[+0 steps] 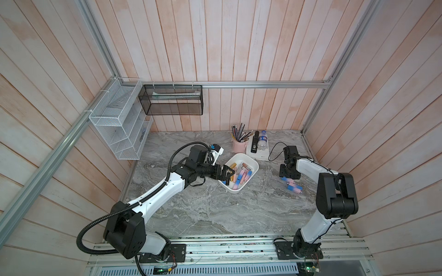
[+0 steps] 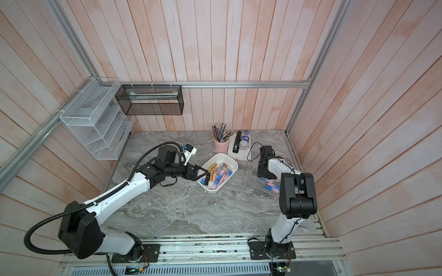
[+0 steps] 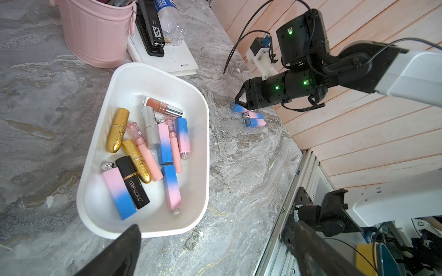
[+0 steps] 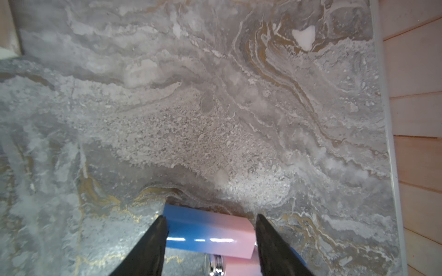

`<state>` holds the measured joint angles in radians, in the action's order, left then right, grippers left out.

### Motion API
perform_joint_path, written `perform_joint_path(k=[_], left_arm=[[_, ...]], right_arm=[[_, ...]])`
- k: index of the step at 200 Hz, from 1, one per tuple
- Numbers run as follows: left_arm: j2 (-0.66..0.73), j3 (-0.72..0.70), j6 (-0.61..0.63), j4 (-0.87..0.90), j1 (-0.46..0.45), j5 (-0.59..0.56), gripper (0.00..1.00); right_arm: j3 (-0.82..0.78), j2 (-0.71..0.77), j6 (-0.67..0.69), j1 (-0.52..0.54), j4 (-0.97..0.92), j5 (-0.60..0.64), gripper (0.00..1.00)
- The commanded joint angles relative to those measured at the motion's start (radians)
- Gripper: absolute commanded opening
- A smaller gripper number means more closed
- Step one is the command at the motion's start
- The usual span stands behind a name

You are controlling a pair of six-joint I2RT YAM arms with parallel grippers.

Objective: Put the lipstick into the storage box
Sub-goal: Pick up the lipstick at the center of the board.

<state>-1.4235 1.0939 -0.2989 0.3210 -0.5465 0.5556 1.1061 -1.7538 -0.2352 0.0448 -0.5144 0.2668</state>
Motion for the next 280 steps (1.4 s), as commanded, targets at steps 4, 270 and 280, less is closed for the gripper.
perform_joint_path(k=[4, 270, 280], left_arm=[[0.027, 0.011, 0.036, 0.024, -0.003, -0.024, 1.0], [-0.008, 0.023, 0.109, 0.036, 0.057, 0.021, 1.0], [-0.007, 0.019, 0.108, 0.034, 0.061, 0.02, 1.0]], right_arm=[[0.006, -0.006, -0.011, -0.005, -0.029, 0.005, 0.61], [0.019, -0.053, -0.031, 0.024, -0.094, 0.1, 0.61], [0.024, -0.055, -0.02, 0.021, -0.095, 0.112, 0.61]])
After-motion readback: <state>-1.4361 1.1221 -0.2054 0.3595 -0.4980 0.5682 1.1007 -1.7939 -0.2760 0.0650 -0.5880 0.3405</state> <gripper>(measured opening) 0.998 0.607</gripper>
